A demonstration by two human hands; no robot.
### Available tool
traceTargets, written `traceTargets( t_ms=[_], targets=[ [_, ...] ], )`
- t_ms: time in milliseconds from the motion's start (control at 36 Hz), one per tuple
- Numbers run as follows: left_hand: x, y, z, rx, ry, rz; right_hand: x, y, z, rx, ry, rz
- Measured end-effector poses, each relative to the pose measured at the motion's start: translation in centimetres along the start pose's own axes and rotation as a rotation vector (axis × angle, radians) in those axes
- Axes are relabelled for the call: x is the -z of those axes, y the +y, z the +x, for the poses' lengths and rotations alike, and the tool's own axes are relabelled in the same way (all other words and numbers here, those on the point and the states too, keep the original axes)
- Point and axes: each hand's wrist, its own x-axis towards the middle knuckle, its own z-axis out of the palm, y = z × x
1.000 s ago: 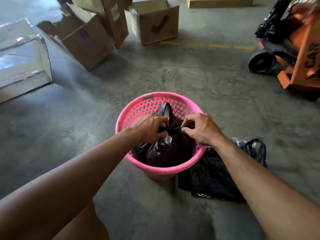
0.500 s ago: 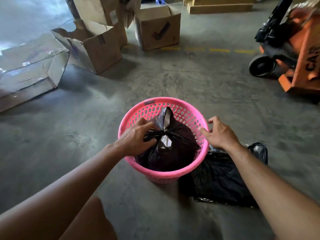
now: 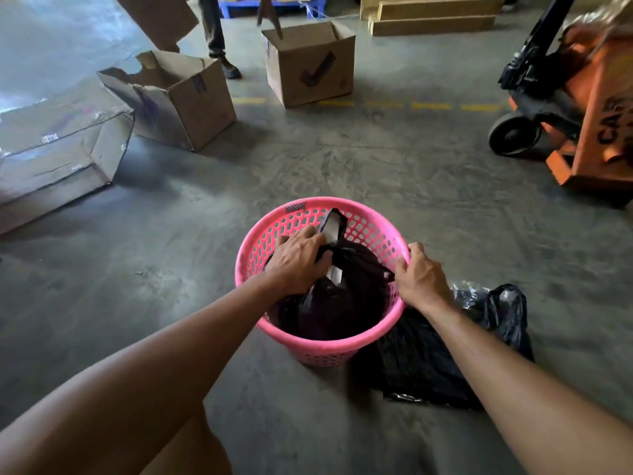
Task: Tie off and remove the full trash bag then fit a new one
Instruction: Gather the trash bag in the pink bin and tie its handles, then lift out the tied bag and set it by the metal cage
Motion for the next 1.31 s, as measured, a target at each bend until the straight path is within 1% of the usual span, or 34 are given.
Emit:
traceTargets(
  t_ms=[139,222,306,333,361,417,444,500,528,583,639,667,722,778,833,889,972,1028,1139,1306],
  targets=[
    [3.5,0.3,0.2,-0.008,0.185,-0.202,-0.3,0.5,0.3,-0.006,-0.020,0.014],
    [7.8,1.4,0.8,0.011,0.300,-0.307,-0.2,0.9,0.3,0.023,-0.060,-0.006],
    [12.9,2.3,0.9,0.044,0.422,-0.337,0.7,0.7,0.2,0.026,-0.111,0.011],
    [14.5,2.5,0.9,0.051,0.454,-0.345,1.1,0.6,0.2,0.036,-0.105,0.023],
    [16.0,2.7,0.8,0.055,0.484,-0.361,1.7,0.4,0.3,0.055,-0.064,0.053],
    [18.8,2.9,0.7,0.052,0.544,-0.414,3.6,-0.6,0.3,0.108,0.083,0.171],
    [20.2,2.9,0.4,0.063,0.569,-0.450,4.8,-1.7,0.3,0.141,0.150,0.250],
    [22.9,2.7,-0.5,0.101,0.615,-0.509,7.4,-4.7,0.2,0.214,0.223,0.393],
    [23.7,3.0,-0.7,0.115,0.640,-0.531,8.9,-6.1,-0.2,0.262,0.237,0.440],
    [25.7,2.5,-1.9,0.157,0.718,-0.565,11.3,-10.2,-1.1,0.412,0.221,0.496],
    [27.2,1.8,-2.9,0.204,0.799,-0.583,12.6,-14.2,-2.6,0.560,0.164,0.478],
    [27.5,1.7,-3.3,0.225,0.829,-0.582,13.0,-15.6,-3.3,0.609,0.131,0.428],
    [28.8,0.6,-4.7,0.261,0.899,-0.570,12.8,-18.9,-4.8,0.662,0.072,0.310],
    [30.1,-0.7,-6.5,0.286,0.945,-0.552,11.9,-21.8,-5.9,0.671,0.038,0.258],
    [30.8,-2.0,-8.1,0.317,0.954,-0.551,10.6,-23.9,-6.3,0.699,0.027,0.266],
    [31.1,-3.7,-10.0,0.350,0.949,-0.552,8.5,-26.0,-6.5,0.740,-0.016,0.266],
    [30.6,-6.3,-12.6,0.421,0.899,-0.537,5.0,-28.0,-7.0,0.760,-0.070,0.254],
    [30.1,-9.4,-14.9,0.477,0.896,-0.547,1.6,-30.0,-7.5,0.803,-0.141,0.273],
    [28.4,-15.5,-18.5,0.589,0.883,-0.581,-4.3,-33.6,-8.3,0.838,-0.235,0.220],
    [27.1,-22.5,-24.0,0.717,0.804,-0.641,-10.9,-39.0,-9.7,0.949,-0.398,0.174]
  ],
)
